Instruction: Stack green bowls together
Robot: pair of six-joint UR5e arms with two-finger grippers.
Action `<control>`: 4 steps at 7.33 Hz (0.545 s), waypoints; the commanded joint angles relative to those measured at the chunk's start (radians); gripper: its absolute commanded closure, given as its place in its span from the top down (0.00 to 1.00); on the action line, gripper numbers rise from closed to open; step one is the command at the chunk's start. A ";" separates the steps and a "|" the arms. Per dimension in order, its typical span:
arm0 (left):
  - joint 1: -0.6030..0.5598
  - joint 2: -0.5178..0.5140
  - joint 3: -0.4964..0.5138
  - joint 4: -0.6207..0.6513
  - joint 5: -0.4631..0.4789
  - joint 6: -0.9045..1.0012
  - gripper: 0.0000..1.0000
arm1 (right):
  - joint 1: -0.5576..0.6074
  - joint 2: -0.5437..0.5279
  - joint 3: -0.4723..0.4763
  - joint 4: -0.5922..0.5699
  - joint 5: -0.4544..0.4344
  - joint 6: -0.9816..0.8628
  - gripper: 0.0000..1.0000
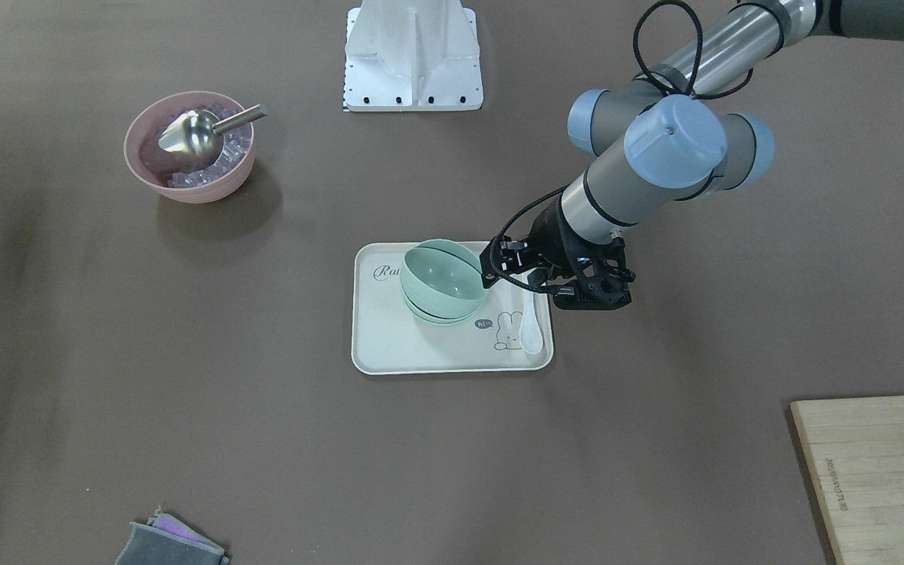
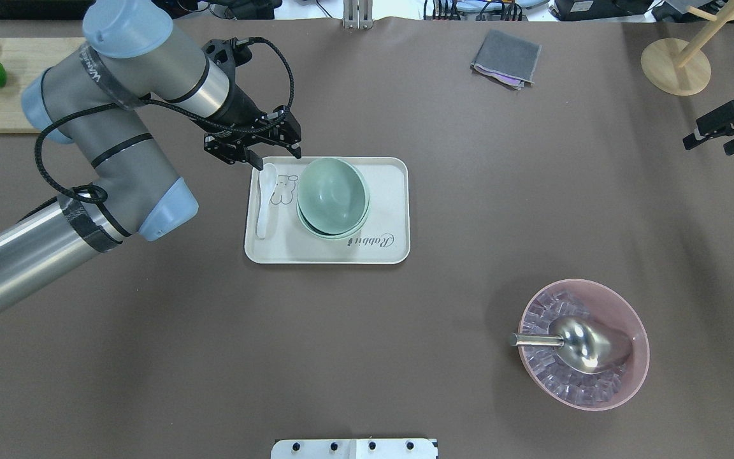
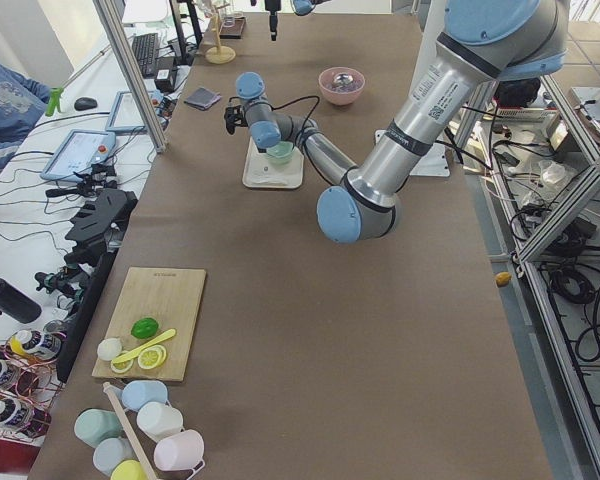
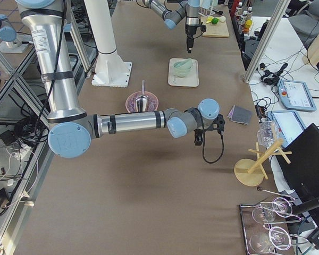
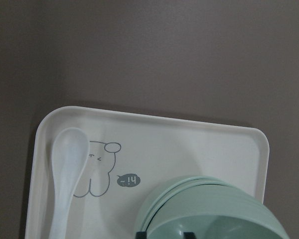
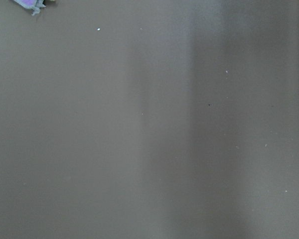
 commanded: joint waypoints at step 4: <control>-0.228 0.353 -0.147 0.013 -0.042 0.545 0.76 | 0.173 -0.012 -0.171 -0.002 -0.084 -0.401 1.00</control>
